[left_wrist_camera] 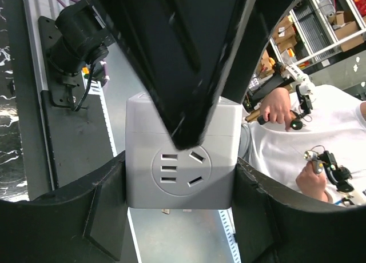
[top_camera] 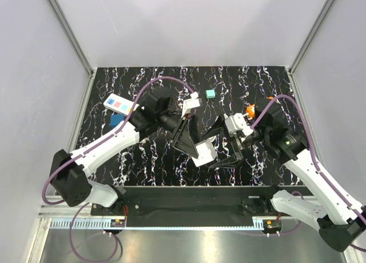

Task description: Insert the plug

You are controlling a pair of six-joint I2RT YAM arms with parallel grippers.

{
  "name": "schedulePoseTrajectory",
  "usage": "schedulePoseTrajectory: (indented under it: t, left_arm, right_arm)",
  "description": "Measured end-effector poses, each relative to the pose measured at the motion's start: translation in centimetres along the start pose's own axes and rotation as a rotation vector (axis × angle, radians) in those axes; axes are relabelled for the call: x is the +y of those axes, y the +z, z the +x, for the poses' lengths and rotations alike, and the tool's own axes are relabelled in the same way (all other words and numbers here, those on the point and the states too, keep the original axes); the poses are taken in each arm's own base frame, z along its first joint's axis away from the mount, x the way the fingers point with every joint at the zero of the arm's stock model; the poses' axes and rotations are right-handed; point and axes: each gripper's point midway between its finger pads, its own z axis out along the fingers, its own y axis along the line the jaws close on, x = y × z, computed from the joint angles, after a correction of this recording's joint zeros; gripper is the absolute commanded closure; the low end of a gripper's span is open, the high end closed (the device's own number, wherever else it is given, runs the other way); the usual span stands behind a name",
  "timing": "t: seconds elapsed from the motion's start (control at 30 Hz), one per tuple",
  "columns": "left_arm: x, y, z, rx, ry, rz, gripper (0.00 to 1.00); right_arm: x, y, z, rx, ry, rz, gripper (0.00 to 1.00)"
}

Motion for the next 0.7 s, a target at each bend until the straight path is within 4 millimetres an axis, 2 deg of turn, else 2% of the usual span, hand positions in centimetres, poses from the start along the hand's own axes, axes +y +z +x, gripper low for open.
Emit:
schedulePoseTrajectory:
  t: [0.37, 0.47, 0.5, 0.57, 0.6, 0.7]
  left_arm:
    - [0.3, 0.6, 0.0, 0.026, -0.042, 0.025, 1.00]
    - [0.5, 0.9, 0.0, 0.034, -0.047, 0.032, 1.00]
    - [0.5, 0.9, 0.1, 0.039, -0.054, 0.038, 1.00]
    - [0.5, 0.9, 0.3, 0.049, -0.082, 0.051, 1.00]
    - [0.5, 0.9, 0.4, 0.055, -0.105, 0.056, 0.94]
    - [0.3, 1.0, 0.3, 0.062, -0.120, 0.066, 0.53]
  right_arm:
    - [0.2, 0.3, 2.6, 0.073, -0.023, 0.054, 0.08]
    - [-0.1, 0.4, 3.0, 0.080, -0.014, 0.057, 0.23]
    - [-0.2, 0.5, 3.0, 0.079, -0.010, 0.053, 0.40]
    - [-0.3, 0.6, 2.9, 0.069, -0.037, 0.051, 0.59]
    - [-0.2, 0.7, 2.7, 0.058, -0.068, 0.049, 0.73]
    - [0.1, 0.6, 2.4, 0.047, -0.104, 0.061, 0.94]
